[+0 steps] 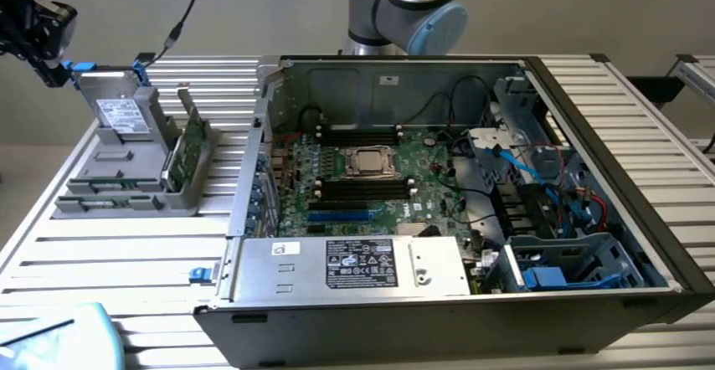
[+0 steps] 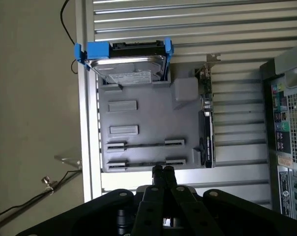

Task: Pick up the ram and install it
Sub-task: 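Reach for the ram, then pick up the ram and move it above insertion slot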

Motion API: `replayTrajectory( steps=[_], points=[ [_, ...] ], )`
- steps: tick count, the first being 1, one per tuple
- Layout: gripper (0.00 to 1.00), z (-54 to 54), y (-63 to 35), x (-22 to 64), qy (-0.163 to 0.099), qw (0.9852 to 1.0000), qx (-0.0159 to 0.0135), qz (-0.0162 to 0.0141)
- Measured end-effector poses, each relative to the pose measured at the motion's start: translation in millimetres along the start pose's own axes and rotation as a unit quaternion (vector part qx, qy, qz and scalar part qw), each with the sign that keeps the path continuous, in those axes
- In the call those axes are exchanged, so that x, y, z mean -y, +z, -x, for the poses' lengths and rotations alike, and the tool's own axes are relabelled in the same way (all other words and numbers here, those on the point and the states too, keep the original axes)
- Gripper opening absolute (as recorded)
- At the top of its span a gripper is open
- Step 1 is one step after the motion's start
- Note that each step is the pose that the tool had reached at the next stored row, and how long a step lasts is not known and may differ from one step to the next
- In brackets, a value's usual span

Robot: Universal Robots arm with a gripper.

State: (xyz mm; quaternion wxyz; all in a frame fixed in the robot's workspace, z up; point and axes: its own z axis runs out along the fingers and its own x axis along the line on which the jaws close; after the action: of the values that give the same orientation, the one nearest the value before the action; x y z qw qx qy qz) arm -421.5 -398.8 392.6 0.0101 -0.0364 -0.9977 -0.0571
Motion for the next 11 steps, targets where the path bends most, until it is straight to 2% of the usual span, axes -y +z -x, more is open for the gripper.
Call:
replayTrajectory(
  steps=[4, 11],
  points=[
    [0.10, -0.2, -0.1, 0.0, 0.000, 1.0000, -0.0031, -0.0003],
    [0.10, -0.1, 0.0, 0.0, 0.001, 1.0000, -0.0033, -0.0003]
  ],
)
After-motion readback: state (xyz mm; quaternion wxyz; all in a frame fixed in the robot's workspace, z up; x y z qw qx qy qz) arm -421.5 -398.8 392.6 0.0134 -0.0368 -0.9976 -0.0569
